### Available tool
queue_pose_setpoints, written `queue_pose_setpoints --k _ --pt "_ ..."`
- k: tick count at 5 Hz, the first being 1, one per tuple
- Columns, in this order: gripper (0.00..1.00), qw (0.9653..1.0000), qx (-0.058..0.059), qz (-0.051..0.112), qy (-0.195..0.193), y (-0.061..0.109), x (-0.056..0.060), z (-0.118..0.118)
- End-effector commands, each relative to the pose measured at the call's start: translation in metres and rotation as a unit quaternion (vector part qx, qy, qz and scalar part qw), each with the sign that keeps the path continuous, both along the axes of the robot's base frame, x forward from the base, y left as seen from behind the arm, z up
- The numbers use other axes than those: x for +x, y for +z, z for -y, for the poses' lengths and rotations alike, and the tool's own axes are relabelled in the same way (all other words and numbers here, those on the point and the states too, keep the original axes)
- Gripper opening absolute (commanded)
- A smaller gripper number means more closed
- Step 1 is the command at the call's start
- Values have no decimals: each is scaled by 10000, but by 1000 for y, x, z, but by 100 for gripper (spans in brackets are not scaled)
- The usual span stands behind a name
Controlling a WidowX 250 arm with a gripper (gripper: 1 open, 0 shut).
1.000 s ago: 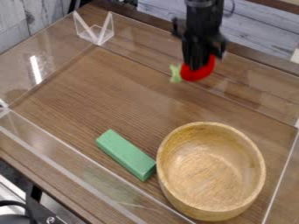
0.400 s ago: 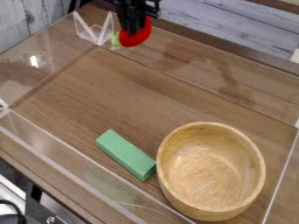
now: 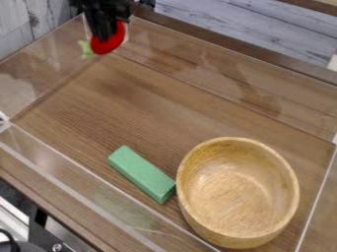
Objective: Move the red object to the left side of the table
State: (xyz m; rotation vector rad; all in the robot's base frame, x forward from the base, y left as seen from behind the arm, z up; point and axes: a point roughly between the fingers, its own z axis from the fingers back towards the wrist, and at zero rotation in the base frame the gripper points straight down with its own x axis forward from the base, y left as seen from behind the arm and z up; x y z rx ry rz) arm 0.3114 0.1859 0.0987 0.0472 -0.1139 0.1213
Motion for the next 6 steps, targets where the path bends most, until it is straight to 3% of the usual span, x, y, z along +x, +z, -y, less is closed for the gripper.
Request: queue_pose_setpoints --k 1,3,4,6 --pt "0 9991 320 247 -98 5 3 -22" --pt "0 9991 394 126 15 -27 4 -30" --pt "0 9993 369 73 89 -41 4 -28" --pt "0 9995 190 -1 233 -56 3 -26"
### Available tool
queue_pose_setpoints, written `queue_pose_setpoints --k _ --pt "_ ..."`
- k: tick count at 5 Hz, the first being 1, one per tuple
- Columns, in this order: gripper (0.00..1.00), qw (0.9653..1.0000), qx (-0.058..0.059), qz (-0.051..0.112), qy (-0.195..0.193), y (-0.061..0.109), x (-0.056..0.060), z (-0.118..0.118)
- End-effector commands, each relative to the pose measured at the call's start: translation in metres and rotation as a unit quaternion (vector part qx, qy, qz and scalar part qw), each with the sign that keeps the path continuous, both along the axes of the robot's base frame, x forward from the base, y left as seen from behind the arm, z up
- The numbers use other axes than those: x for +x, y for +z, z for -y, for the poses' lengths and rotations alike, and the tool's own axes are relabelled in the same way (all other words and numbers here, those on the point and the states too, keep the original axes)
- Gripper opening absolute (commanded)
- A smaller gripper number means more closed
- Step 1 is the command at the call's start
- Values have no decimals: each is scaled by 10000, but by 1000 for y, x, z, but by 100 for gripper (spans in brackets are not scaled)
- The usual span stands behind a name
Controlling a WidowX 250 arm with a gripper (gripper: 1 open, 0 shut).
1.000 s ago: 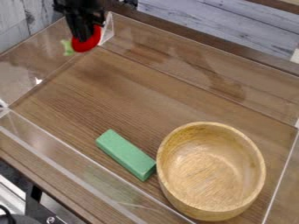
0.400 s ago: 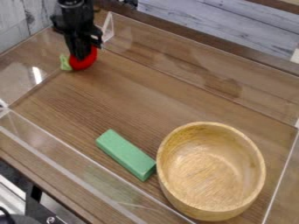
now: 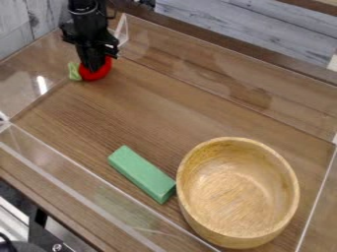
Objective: Move the red object to the left side of the table
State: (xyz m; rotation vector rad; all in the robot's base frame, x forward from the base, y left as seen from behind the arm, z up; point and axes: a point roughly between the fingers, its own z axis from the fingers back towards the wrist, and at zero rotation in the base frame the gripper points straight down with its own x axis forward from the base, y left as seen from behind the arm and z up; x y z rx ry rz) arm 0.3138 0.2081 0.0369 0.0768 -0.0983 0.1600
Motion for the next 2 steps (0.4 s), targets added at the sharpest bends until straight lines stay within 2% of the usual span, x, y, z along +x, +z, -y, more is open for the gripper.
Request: queue_pose_setpoints --k 1,2 --pt "100 9999 -51 50 108 1 -2 -4" --pt "100 9997 -155 7 178 -4 -4 -7"
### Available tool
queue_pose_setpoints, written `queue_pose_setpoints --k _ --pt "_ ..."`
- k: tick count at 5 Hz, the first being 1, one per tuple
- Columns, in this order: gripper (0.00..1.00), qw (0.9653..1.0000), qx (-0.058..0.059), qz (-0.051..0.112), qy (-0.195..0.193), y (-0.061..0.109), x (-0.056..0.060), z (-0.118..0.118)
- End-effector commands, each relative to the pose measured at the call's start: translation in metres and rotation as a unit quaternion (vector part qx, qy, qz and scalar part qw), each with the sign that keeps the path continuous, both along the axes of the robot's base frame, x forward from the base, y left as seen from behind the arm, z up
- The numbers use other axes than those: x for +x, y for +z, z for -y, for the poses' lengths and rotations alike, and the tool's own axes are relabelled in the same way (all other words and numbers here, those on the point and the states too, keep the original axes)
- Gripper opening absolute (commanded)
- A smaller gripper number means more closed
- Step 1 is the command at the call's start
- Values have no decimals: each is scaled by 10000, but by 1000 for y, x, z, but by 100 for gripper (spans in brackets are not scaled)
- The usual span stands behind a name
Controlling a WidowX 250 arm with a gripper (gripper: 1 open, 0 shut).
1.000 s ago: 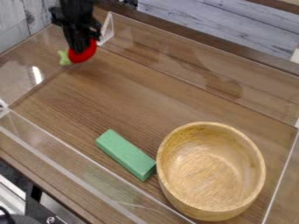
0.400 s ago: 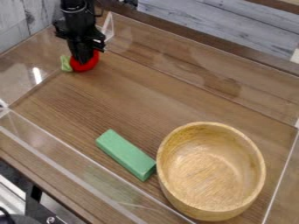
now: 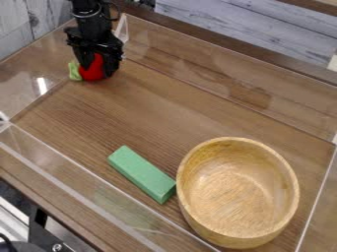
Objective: Move the red object to the left side of the table
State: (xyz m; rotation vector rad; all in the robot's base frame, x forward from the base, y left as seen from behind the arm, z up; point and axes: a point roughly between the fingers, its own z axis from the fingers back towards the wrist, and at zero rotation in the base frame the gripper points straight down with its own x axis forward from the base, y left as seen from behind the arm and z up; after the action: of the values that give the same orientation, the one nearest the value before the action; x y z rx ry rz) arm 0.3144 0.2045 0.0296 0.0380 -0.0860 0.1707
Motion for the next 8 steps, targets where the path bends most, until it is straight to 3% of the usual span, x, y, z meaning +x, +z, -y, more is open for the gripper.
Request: queue_pose_setpoints --k 1,2,3,6,8 --pt "0 9998 -6 -16 186 -2 -7 -14" --pt "0 9996 -86 -79 256 -8 -10 -13" --pt "100 9993 -179 -137 314 -13 -12 -12" --pt "100 9988 -357 -19 341 19 -12 8" --pt "100 9985 -445 113 303 42 -5 23"
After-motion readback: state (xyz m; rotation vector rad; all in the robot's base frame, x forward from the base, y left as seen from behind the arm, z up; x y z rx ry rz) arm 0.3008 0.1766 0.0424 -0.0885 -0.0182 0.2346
